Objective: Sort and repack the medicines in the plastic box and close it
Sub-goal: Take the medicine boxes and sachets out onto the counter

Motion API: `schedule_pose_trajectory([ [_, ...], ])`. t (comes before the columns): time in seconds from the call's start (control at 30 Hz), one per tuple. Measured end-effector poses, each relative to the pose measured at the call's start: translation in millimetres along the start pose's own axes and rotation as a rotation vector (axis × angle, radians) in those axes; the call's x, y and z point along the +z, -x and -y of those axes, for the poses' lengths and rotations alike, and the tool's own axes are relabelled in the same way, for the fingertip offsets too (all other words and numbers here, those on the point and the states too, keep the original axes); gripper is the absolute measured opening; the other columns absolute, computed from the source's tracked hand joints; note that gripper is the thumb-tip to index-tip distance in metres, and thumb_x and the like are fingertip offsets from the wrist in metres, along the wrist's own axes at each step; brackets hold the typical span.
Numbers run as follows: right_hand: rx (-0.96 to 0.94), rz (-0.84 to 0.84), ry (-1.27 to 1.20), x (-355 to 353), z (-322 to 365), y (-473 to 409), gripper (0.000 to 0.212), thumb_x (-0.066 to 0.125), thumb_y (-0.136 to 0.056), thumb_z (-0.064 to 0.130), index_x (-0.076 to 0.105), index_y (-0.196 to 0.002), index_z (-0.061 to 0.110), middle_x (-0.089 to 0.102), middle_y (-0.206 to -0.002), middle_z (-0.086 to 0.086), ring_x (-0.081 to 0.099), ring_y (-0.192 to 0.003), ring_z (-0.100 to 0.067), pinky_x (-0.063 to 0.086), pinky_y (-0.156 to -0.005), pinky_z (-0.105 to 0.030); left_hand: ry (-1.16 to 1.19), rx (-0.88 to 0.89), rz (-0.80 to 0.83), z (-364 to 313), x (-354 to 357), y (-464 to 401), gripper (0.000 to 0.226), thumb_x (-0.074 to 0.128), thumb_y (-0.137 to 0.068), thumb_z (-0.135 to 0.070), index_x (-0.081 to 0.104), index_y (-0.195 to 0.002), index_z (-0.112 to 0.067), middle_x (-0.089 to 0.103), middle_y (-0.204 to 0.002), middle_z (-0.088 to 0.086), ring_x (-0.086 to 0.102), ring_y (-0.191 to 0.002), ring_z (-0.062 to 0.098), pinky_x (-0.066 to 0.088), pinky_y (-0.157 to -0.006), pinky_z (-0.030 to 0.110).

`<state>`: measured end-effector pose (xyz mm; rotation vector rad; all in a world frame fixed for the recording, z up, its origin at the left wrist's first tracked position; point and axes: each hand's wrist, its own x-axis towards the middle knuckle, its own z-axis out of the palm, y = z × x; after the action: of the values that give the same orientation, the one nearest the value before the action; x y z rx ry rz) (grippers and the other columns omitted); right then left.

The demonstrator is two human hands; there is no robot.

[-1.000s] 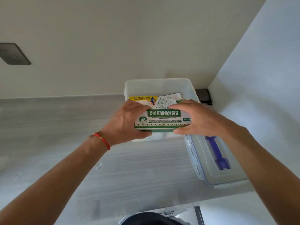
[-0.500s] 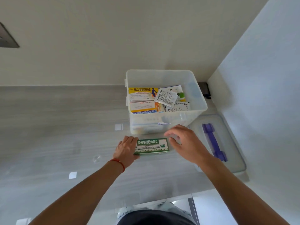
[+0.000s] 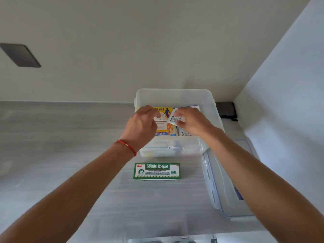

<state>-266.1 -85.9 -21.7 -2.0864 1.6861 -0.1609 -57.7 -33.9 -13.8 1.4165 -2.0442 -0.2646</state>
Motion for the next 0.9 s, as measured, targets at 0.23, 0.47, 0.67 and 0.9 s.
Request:
schedule_pose_trajectory([
  [0.23, -0.320, 0.353, 0.459, 43.9, 21.4, -54.1, 0.055, 0.067, -0.095, 0.041, 0.049, -0.143, 0.021, 0.051, -0.138, -0.007, 0.047, -0.131, -0.029, 0.045, -0.100, -0.047, -0.041, -0.143, -0.022, 28.9, 28.2, -0.2, 0.050, 0.039, -0.062, 0.024, 0.070, -0.093, 0.001, 0.067, -0.099, 0.015, 0.058, -0.095, 0.034, 0.052, -0.080, 0.045],
  [0.47, -0.300, 0.350, 0.528, 52.5, 20.5, -64.8, 0.074, 0.076, -0.082, 0.053, 0.048, -0.140, 0.016, 0.045, -0.137, -0.010, 0.040, -0.130, -0.032, 0.038, -0.106, -0.053, -0.034, -0.158, -0.068, 31.5, 32.1, -0.4, 0.052, 0.036, -0.062, 0.020, 0.068, -0.098, -0.001, 0.064, -0.102, 0.012, 0.058, -0.093, 0.031, 0.053, -0.078, 0.044],
  [0.67, -0.271, 0.182, 0.126, -3.4, 22.3, -40.0, 0.100, 0.089, -0.062, 0.057, 0.041, -0.144, 0.025, 0.052, -0.127, -0.001, 0.054, -0.117, -0.024, 0.039, -0.103, -0.051, -0.080, -0.115, -0.012, 26.4, 28.2, -1.9, 0.032, 0.047, -0.096, -0.003, 0.057, -0.127, -0.002, 0.052, -0.134, 0.020, 0.044, -0.127, 0.035, 0.039, -0.108, 0.048],
  [0.9, -0.359, 0.094, -0.183, -41.1, 15.8, 34.1, 0.103, 0.087, -0.064, 0.059, 0.040, -0.151, 0.029, 0.042, -0.127, 0.013, 0.045, -0.121, -0.005, 0.044, -0.105, -0.026, 0.428, -0.293, -0.258, -19.8, -11.3, 22.1, 0.040, 0.058, -0.091, -0.011, 0.053, -0.130, -0.014, 0.058, -0.127, -0.001, 0.057, -0.112, 0.005, 0.054, -0.084, 0.020],
])
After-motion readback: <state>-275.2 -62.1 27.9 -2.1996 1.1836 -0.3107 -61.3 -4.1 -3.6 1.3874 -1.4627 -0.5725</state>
